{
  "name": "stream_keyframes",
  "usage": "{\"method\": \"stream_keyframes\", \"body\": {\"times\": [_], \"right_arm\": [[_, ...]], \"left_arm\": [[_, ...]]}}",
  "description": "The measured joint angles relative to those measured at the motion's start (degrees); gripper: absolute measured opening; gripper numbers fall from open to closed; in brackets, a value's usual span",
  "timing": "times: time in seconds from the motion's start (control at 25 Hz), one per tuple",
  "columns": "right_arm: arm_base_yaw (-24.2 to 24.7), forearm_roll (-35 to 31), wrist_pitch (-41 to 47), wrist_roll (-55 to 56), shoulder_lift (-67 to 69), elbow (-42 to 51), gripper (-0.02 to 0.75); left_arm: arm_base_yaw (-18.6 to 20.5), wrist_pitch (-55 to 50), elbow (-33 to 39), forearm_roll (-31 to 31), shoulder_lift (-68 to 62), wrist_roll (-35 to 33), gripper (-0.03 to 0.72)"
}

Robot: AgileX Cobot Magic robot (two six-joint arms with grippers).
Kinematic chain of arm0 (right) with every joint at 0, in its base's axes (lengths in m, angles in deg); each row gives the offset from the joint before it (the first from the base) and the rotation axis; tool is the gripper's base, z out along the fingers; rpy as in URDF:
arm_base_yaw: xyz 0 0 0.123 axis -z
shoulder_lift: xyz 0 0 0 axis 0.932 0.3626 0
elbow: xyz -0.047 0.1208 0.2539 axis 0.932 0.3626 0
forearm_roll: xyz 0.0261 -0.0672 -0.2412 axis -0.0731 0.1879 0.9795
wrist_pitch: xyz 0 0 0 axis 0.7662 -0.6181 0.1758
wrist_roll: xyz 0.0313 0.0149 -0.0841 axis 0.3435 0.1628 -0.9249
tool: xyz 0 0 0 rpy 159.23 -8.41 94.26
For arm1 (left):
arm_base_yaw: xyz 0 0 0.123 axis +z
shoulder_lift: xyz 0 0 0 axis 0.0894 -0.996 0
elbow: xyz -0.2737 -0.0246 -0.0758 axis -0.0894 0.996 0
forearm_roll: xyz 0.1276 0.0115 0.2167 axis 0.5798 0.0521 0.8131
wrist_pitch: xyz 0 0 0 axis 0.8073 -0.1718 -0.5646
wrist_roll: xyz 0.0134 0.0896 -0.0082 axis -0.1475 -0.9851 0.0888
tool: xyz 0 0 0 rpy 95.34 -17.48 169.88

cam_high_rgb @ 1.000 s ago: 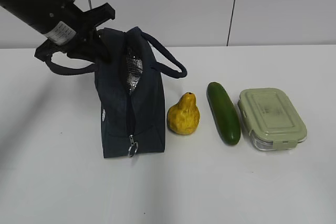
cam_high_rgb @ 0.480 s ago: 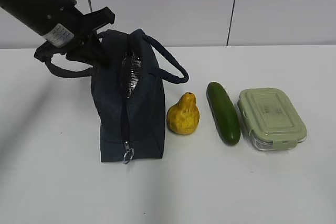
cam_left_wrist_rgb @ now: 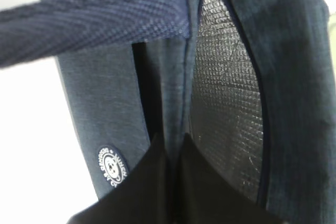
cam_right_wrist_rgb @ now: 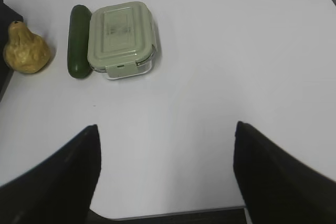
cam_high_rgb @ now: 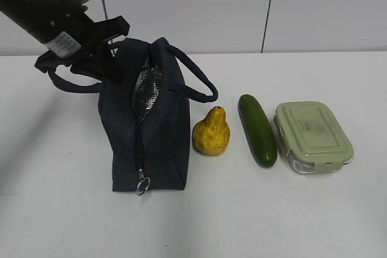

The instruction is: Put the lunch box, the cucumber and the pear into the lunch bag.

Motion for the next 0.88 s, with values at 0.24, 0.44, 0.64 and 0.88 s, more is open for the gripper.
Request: {"method": "stream_keyframes", "body": {"times": [0.24,0.44,0.64,0.88], "right_arm": [[0.00,-0.86,0.00,0.00,2.63,0.00,0.582],[-0.11,-1.19,-0.41,0.00,16.99,0.00,0.582],[-0.38,-2.45,-1.59,-0.70,31.04,0.00,0.582],[-0.48,-3.67,-8.32,-4.81,45.63,-1.93,0.582]], "left_arm": [[0.00,0.05,0.00,0.06,0.00,0.00,0.004],[0.00,0.05,0.00,0.06,0.00,0.00,0.004],[0.00,0.05,0.00,0.06,0.00,0.00,0.004],[0.00,0.05,0.00,-0.15,0.00,0.00,0.004]]}}
